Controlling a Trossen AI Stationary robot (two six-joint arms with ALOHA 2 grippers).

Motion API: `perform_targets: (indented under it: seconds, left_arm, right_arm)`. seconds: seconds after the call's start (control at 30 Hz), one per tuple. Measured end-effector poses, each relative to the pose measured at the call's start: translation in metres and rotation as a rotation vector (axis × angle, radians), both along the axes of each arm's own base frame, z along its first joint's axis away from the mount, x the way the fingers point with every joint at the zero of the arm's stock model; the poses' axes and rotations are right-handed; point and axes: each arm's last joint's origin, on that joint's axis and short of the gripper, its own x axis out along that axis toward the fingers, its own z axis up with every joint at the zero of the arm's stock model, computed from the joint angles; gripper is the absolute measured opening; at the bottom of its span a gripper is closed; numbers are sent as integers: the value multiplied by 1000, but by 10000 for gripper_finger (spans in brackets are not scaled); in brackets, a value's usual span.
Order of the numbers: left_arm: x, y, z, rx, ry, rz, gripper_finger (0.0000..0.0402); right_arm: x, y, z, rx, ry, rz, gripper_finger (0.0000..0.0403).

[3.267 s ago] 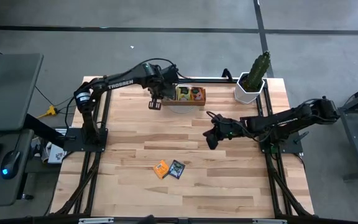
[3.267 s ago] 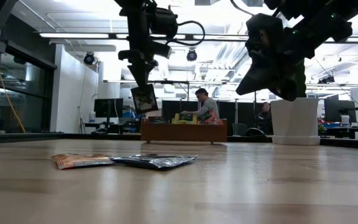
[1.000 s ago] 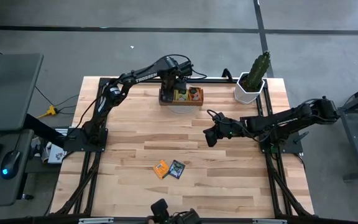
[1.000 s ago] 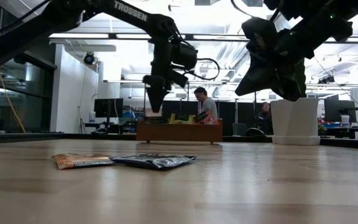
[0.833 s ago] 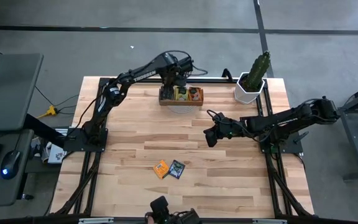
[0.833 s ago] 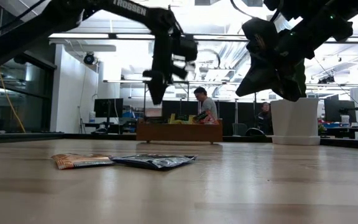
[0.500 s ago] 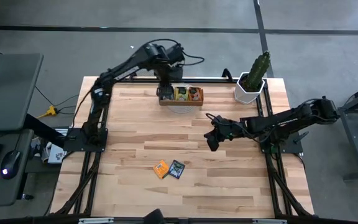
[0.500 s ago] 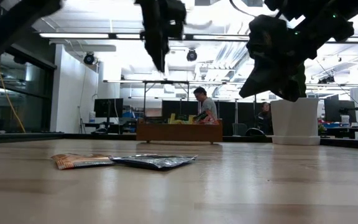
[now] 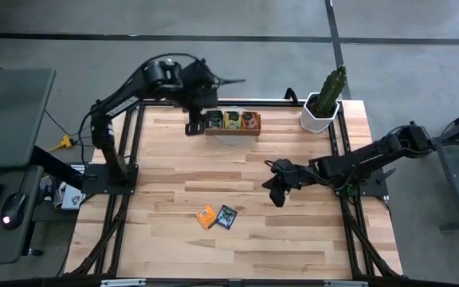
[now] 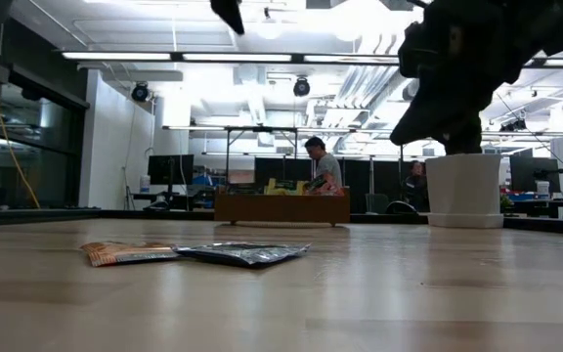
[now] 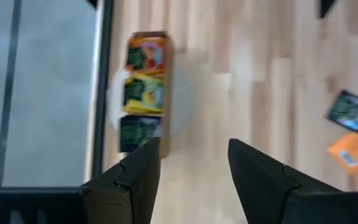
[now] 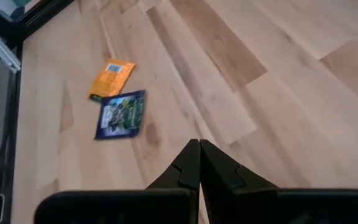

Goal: Pick & Place Tea
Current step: Put the purple tea bag in the left compartment of the organizer

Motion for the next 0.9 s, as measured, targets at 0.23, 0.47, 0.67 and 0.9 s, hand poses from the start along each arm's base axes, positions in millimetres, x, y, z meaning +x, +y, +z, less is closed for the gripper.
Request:
perform_targets:
  seconds: [0.23,0.47,0.67,0.9]
  left_arm:
    - [14,-60,-31,-66,98,22,177]
    - [33,-144,-98,-145,128,41,136]
    - [35,-207,-153,-268,-21,195,59]
    - [26,-257,-202,-400,-212,379,4]
  right_arm:
    - [-3,14,-1,40,10,-9,2]
    - [-7,24,-4,30,29,28,2]
    - [-10,30,-5,5,40,31,2]
    - [-11,32,-4,2,22,-29,2]
